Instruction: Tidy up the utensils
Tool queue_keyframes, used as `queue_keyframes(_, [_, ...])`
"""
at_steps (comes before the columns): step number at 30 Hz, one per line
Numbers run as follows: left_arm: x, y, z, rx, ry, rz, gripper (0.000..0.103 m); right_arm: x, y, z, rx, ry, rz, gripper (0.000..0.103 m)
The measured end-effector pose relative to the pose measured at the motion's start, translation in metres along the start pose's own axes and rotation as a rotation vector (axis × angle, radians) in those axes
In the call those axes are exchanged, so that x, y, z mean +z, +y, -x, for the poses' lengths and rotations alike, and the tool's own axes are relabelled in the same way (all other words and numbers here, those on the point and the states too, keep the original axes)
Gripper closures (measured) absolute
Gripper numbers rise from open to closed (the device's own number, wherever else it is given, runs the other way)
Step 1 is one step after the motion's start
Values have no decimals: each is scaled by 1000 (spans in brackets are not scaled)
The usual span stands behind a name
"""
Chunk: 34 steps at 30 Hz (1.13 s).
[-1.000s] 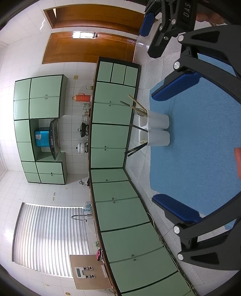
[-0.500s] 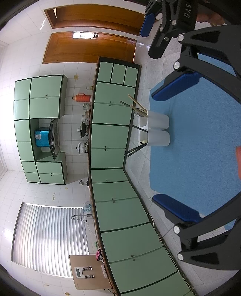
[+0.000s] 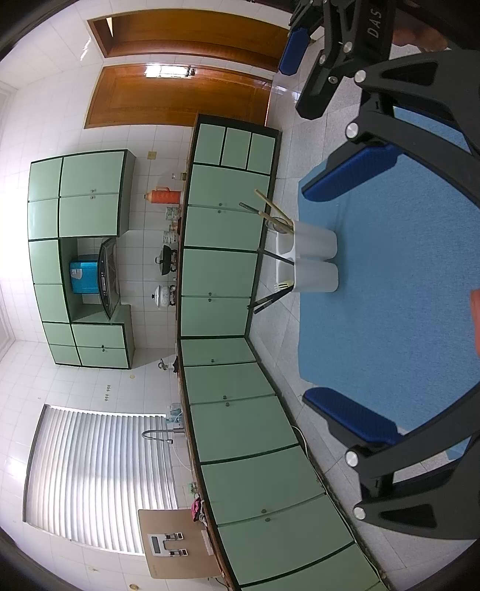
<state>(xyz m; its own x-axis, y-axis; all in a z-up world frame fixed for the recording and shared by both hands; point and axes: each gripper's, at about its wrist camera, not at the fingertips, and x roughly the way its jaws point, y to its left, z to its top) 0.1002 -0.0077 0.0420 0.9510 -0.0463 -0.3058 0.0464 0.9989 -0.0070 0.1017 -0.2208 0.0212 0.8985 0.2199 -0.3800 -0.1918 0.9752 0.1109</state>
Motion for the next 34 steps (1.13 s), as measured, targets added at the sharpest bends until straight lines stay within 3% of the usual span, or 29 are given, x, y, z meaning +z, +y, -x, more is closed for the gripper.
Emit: queue_keyframes(34, [2,3,-4,0,12,14,5,0,0,0,0,0,0,6])
